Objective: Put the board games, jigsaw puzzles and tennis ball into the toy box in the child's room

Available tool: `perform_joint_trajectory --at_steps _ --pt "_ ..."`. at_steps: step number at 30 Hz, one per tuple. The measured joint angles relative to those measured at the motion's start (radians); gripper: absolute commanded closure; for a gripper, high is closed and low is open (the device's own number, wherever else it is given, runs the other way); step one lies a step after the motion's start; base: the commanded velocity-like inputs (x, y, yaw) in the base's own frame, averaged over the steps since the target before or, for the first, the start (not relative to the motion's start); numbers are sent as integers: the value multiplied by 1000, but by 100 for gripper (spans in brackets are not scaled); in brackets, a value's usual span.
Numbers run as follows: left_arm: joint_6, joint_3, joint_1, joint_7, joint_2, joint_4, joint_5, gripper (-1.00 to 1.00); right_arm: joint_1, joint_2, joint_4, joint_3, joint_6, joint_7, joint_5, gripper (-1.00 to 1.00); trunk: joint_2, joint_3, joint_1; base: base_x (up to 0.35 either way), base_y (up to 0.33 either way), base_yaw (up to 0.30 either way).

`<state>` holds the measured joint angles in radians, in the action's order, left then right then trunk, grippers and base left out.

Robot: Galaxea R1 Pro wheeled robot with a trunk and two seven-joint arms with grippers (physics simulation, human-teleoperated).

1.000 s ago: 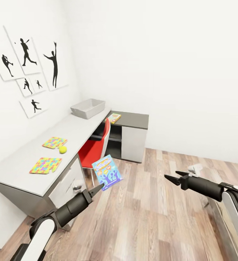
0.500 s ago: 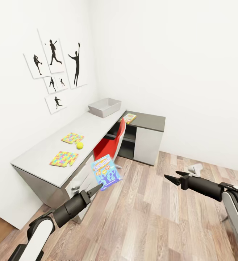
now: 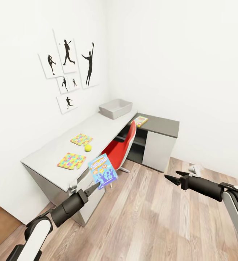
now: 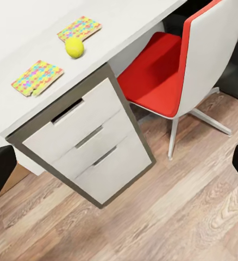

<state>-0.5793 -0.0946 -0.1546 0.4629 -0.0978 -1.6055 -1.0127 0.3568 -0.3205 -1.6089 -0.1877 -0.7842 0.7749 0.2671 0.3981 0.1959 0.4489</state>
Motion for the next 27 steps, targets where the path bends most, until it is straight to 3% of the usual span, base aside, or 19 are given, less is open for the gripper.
perform_joint_trajectory --at_steps 27 --pt "1 -3 1 -9 3 0 0 100 0 0 0 -6 3 1 0 -100 0 0 0 311 -134 13"
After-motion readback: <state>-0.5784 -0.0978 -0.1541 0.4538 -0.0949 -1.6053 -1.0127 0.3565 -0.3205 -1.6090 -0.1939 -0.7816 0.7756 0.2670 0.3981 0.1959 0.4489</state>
